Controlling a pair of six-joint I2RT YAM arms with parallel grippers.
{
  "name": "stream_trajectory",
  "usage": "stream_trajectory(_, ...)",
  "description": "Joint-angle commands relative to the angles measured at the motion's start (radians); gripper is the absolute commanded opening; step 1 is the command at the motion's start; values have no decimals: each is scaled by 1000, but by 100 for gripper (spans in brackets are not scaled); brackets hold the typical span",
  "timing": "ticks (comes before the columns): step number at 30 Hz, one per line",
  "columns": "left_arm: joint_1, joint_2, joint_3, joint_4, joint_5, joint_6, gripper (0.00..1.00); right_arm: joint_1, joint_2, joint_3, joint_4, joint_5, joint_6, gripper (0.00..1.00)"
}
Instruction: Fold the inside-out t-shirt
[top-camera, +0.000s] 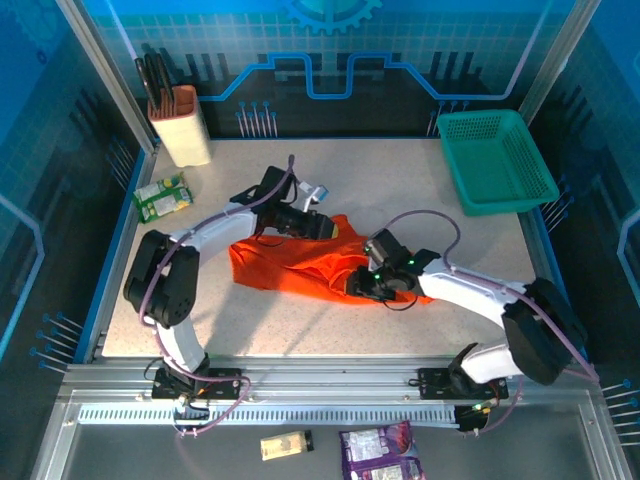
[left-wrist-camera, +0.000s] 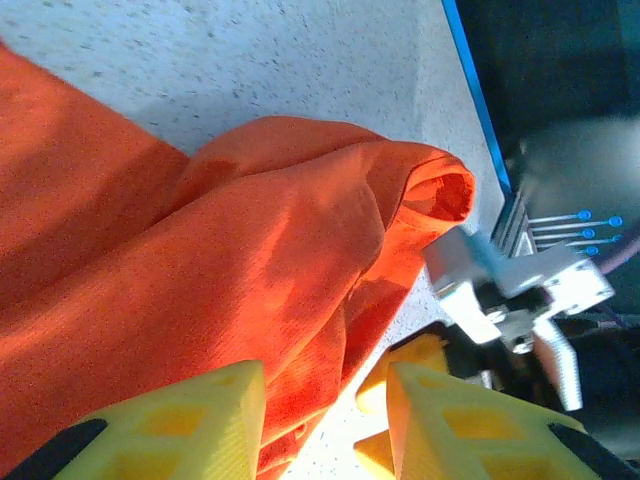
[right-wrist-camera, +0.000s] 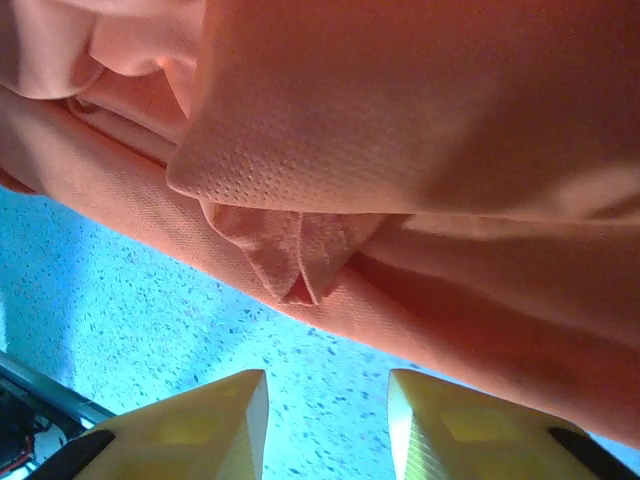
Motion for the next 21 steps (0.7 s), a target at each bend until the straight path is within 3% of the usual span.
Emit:
stream_trajectory(1, 35, -73, -53, 45, -25, -29, 37, 33, 57, 43, 82, 20, 65, 41)
stream_trajectory(13, 99, -169, -153, 40, -39, -21, 38, 51, 184, 95, 125, 102, 104, 42)
stream_trajectory(21, 105, -213, -178, 28, -67, -11, 39, 51, 244, 97, 187, 80, 115, 34)
